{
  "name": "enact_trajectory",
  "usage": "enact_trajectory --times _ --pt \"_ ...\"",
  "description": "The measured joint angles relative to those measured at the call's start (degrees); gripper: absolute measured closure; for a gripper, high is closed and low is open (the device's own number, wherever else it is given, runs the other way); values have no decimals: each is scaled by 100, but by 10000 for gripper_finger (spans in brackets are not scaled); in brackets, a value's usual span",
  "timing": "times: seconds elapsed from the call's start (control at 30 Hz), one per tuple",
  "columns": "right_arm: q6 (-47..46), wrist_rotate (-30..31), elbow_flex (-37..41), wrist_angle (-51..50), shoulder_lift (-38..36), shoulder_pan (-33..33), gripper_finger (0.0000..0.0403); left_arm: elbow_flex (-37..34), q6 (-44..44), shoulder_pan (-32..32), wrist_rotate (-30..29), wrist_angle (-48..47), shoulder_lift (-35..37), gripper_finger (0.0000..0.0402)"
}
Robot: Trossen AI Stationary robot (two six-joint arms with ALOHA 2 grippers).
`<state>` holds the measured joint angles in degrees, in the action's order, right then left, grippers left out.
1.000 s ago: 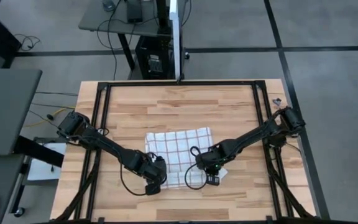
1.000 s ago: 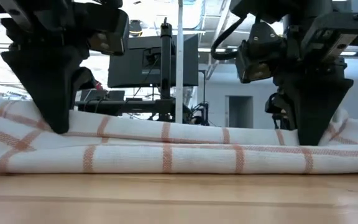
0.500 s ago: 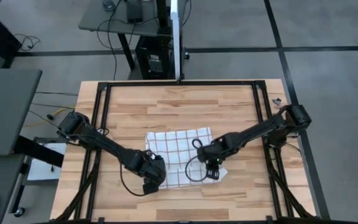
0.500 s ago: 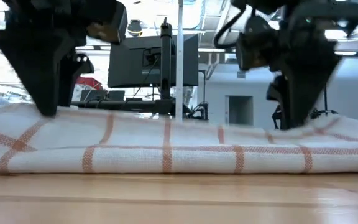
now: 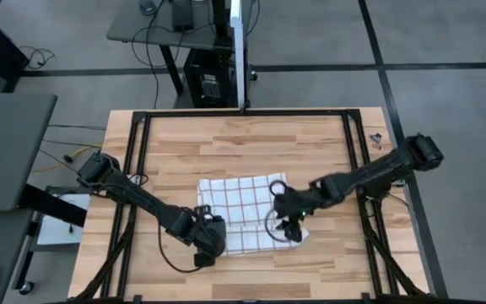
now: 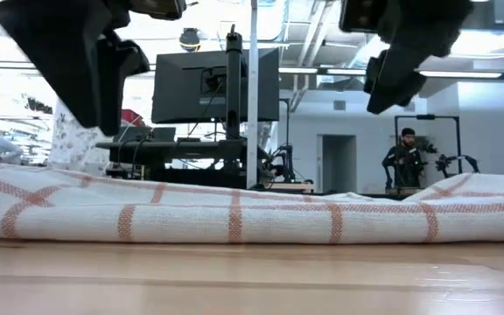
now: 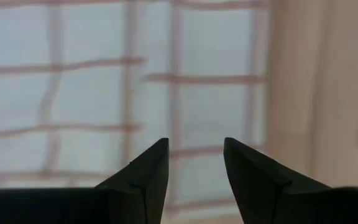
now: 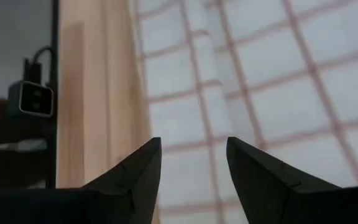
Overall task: Roll towel
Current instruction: Roll the white towel
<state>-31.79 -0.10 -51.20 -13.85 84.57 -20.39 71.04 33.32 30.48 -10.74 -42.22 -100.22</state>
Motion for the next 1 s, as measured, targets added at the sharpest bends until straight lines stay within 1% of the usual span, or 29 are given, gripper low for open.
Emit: enact_trajectory --times 0.1,0.17,0.23,0.27,0.5,0.6,0.7,0.83,0.9,1.0 --pt "-177 574 729 1470 80 -348 246 -401 119 47 -34 784 0 272" --pt "-209 918 1165 2409 179 -508 254 -661 161 31 -58 1056 0 275" --pt "-208 1189 1461 2955 294 -576 261 -868 185 -24 -74 1323 0 278" --pt "-210 1290 1578 3077 356 -606 263 -980 199 -57 -72 1479 0 278" --pt "-289 1375 1744 3297 1256 -737 268 -1570 545 -68 -73 1854 -2 279" --pt "-571 1475 1720 3514 1599 -817 269 -1699 824 -59 -92 1901 23 279" --pt "-651 1535 1709 3624 1785 -945 269 -1732 848 -31 -118 1887 28 279" --pt "-665 1471 1717 3518 1669 -1019 269 -1756 843 -33 -79 1735 185 279" --pt "-625 1356 1723 3383 1404 -1018 269 -1769 852 -59 -7 1650 401 279" --pt "-394 1223 1771 2960 783 -1038 269 -1762 881 -86 -12 1478 930 279"
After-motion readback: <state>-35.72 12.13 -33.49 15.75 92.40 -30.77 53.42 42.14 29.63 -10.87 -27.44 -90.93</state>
